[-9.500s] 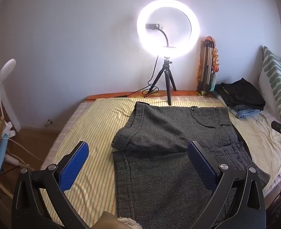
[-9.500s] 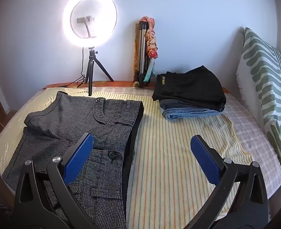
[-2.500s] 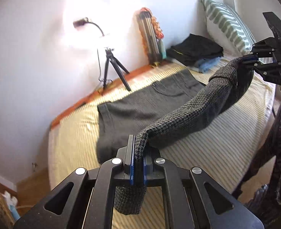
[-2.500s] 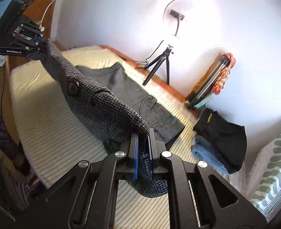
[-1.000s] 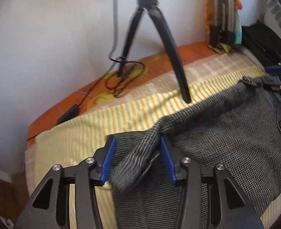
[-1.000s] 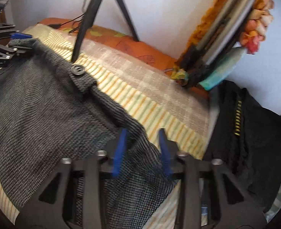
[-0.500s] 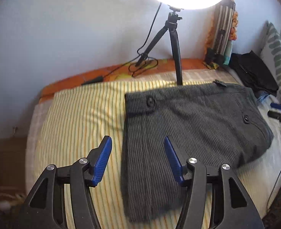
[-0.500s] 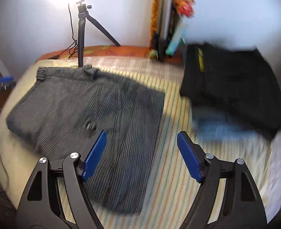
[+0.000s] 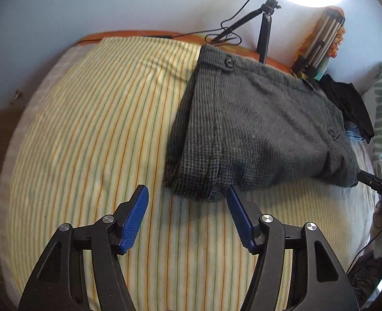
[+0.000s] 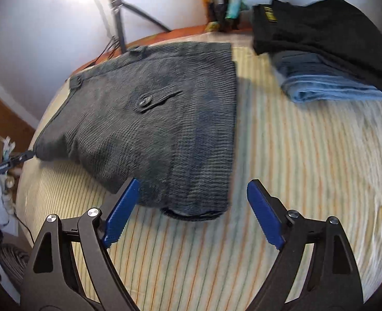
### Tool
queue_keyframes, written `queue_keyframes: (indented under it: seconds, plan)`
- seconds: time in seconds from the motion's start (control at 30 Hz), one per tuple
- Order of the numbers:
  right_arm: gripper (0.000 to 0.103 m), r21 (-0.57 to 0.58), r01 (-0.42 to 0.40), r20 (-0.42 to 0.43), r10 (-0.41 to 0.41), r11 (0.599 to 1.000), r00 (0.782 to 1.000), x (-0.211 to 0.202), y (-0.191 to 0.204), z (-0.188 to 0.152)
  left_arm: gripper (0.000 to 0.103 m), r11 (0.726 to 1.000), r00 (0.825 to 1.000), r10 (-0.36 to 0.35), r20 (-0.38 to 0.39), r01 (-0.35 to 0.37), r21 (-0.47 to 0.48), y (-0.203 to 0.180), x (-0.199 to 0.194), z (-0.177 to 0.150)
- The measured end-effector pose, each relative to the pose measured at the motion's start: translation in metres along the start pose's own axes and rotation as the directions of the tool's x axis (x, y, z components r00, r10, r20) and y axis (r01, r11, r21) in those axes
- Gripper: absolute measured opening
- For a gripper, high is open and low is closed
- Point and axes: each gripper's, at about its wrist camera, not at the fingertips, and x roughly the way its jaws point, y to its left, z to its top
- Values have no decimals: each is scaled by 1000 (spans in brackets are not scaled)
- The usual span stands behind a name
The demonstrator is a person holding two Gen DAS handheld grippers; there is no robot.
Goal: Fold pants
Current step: 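Move both tools to the folded edge of the shorts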
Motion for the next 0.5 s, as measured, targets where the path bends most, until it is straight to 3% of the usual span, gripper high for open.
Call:
queue_keyframes:
  seconds: [0.07, 0.2, 0.5]
  plan:
    - [88, -41, -7, -5, 7, 999, 1000, 4, 7, -1, 62, 1000, 1000, -3, -14, 3, 2, 1, 6, -1]
    - [88, -67, 55, -29, -57, 996, 998, 17, 9, -1, 62, 1000, 1000, -7, -26, 8, 16, 1, 17, 0]
    - [88, -111, 55, -39, -59, 992, 997, 32, 14, 0, 62, 999, 1000, -13, 9, 13, 45, -5, 24, 7]
